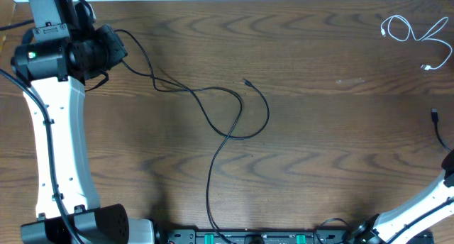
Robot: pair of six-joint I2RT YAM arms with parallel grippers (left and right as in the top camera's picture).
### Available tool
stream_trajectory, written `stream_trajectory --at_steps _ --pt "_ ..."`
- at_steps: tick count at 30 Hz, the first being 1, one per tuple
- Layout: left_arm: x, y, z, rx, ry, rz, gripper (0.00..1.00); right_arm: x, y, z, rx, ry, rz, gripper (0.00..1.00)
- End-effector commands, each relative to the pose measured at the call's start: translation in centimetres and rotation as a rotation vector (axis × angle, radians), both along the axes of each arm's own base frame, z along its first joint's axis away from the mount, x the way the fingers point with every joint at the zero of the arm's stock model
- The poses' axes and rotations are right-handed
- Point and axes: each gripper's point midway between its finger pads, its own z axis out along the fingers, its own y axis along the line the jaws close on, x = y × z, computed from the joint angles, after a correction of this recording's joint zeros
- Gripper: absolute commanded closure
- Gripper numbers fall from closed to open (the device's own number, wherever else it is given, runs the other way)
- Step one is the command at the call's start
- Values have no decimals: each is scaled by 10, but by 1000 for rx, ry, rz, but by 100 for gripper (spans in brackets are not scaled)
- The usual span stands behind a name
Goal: Untangle cables
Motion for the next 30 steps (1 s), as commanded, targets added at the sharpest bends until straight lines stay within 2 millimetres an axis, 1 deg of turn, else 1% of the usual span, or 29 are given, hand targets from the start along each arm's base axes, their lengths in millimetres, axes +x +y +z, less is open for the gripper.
stream_trajectory --at_steps 1,7,10,18,20,25,28,30 --pt "-1 -1 -1 11 8 -15 93 -16 5 -19 23 84 -27 1" --pt "-2 -1 -2 10 12 -15 92 -29 18 -72 111 182 -41 1" --pt "-2 -1 -2 12 12 -18 93 -30 22 -94 139 191 -57 1" --pt "-2 -1 -2 12 12 -18 92 -31 20 -108 130 197 -94 1" --pt "-2 -1 -2 12 12 -18 92 -35 17 -116 113 218 -121 1" --pt "-2 -1 -2 12 12 -18 92 -38 18 -134 115 228 -149 1" --pt "-2 -1 -2 12 12 -18 92 -38 18 -138 112 226 -149 1" --pt "-2 -1 -2 12 12 -18 92 -42 13 -138 84 244 -173 1"
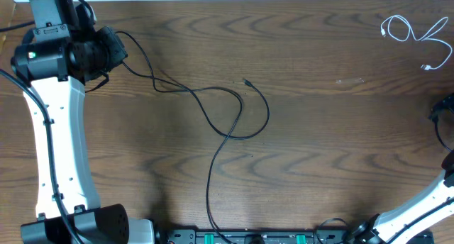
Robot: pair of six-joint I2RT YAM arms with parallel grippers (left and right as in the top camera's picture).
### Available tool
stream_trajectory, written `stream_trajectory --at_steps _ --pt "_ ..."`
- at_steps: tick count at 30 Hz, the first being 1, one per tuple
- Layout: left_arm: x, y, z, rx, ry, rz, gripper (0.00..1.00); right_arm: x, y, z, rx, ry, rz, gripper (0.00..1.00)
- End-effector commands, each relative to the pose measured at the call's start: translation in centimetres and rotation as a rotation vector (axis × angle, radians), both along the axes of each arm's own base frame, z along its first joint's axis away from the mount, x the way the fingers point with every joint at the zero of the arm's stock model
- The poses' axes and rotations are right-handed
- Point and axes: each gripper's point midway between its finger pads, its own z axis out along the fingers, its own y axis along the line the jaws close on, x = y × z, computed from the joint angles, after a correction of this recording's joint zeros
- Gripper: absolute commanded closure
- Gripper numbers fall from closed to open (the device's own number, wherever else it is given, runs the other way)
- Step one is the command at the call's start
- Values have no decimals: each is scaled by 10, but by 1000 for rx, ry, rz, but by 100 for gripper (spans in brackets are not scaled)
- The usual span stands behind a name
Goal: Untangle cables
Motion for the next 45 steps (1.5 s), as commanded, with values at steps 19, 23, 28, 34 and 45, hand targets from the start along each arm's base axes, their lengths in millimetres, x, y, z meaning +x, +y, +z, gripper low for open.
stream_trajectory --at_steps 19,23,28,34,45 --pt "0 -1 0 13 3 -17 92 -3 -32 -30 -204 8 -108 1" --pt "0 -1 0 13 3 -17 92 3 -34 -31 -209 -21 -117 1" --pt "0 -1 -1 13 4 -17 92 17 -45 -30 -248 -83 -126 1" --pt "0 0 -1 13 4 -17 92 55 -61 -23 -283 -262 -128 1" --pt "1 0 -1 14 1 -17 92 137 -97 39 -429 -674 -26 5"
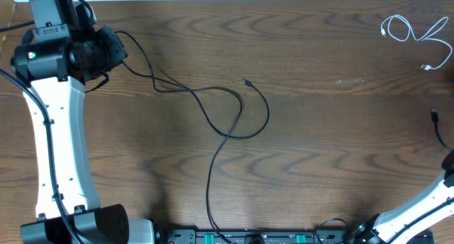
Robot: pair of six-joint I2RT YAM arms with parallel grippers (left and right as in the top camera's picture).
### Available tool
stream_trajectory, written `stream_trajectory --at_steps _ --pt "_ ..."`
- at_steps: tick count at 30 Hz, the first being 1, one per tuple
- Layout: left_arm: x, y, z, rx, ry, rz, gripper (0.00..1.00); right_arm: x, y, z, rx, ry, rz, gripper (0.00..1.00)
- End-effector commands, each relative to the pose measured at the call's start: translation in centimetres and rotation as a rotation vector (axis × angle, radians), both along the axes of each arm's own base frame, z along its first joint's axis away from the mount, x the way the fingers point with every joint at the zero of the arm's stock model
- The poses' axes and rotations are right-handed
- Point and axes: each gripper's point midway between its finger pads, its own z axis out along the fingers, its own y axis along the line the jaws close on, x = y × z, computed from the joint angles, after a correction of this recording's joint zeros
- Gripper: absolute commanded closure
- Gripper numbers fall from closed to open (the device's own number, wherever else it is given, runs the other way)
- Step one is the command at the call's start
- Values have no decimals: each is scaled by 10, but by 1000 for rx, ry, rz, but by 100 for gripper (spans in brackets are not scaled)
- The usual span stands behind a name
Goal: Untangle cables
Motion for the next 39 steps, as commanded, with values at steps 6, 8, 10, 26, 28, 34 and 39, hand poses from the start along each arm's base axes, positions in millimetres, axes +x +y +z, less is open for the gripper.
stream_trajectory --at_steps 6,8,10,26,28,34,39 --pt "1 0 -1 13 2 -17 92 44 -24 174 -332 -392 81 6" --pt "1 0 -1 13 2 -17 92 42 -23 239 -451 -508 80 6" --pt "1 0 -1 13 2 -17 92 35 -17 287 -535 -588 77 7" --pt "-2 -50 16 44 -62 -208 92 -19 134 337 -236 -597 365 1" --pt "-7 -67 15 39 -48 -248 92 -20 154 326 -159 -575 409 1" --pt "-31 -136 -8 -54 64 -428 92 -24 197 293 0 -471 483 1" --pt "-55 -187 -45 -105 198 -493 92 -28 220 277 25 -399 566 1"
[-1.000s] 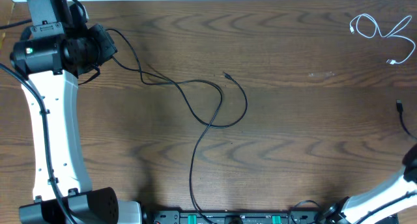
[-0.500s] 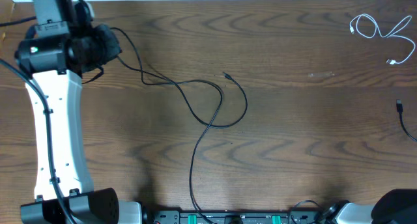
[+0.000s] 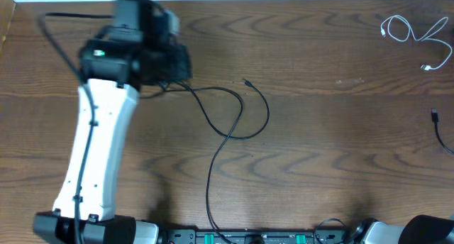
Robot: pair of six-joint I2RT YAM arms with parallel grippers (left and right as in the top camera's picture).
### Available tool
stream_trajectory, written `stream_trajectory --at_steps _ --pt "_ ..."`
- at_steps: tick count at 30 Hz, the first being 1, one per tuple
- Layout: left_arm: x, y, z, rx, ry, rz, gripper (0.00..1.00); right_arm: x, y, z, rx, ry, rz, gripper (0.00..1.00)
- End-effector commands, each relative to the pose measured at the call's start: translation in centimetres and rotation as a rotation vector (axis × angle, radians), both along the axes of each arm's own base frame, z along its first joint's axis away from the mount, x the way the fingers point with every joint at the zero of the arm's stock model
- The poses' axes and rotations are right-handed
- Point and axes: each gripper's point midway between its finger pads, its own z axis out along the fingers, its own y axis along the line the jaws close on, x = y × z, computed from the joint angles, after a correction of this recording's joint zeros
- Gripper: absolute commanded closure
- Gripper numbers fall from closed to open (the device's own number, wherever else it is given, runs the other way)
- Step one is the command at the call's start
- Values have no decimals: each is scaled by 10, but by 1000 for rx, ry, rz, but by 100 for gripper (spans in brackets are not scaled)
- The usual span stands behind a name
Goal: Untangle cables
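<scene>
Only the overhead view is given. A thin black cable (image 3: 241, 123) lies on the brown table (image 3: 333, 152). It forms a loop in the middle, with a free tip (image 3: 245, 81) at the top and a tail running down to the front edge. Its left stretch runs under the dark head of my left gripper (image 3: 179, 64). That head hangs over the cable's upper left part, and its fingers are hidden from above. A coiled white cable (image 3: 415, 32) lies at the far right corner. My right gripper is out of view.
A second black cable end (image 3: 435, 119) lies at the right edge. The left arm's white link (image 3: 96, 152) slants across the left of the table. A strip of equipment (image 3: 248, 237) lines the front edge, with the right arm's base (image 3: 425, 230) at the bottom right.
My left arm has swung right, and its gripper head has gone from the far left corner to above the cable's left stretch. The right arm's white link has left the lower right corner.
At all three earlier moments my left gripper stood at the far left corner with the black cable's end leading to it. A dark shape showed briefly at the right edge at the second moment. Now the left gripper is further right, and the loop in the middle lies unchanged.
</scene>
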Motion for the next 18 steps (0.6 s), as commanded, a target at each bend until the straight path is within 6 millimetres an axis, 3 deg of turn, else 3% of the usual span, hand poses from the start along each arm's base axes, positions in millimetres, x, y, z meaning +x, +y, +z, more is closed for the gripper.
stream_trajectory --at_steps 1,4,6,10,12,15,18 --pt "-19 -35 -31 -28 126 -45 92 -2 20 1 -30 5 87 1" --pt "-37 -63 -57 -8 194 -117 83 -4 27 -6 -17 35 101 1" --pt "-48 -81 -73 13 234 -173 66 -4 31 -8 -14 44 114 1" --pt "-64 -104 -93 60 276 -248 46 -3 38 -12 -9 53 132 1" --pt "-64 -109 -97 76 269 -261 39 -1 41 -15 -5 59 141 1" --pt "-62 -112 -94 66 252 -265 20 2 49 -20 2 71 161 1" --pt "-63 -119 -86 19 250 -288 13 5 59 -26 9 86 190 1"
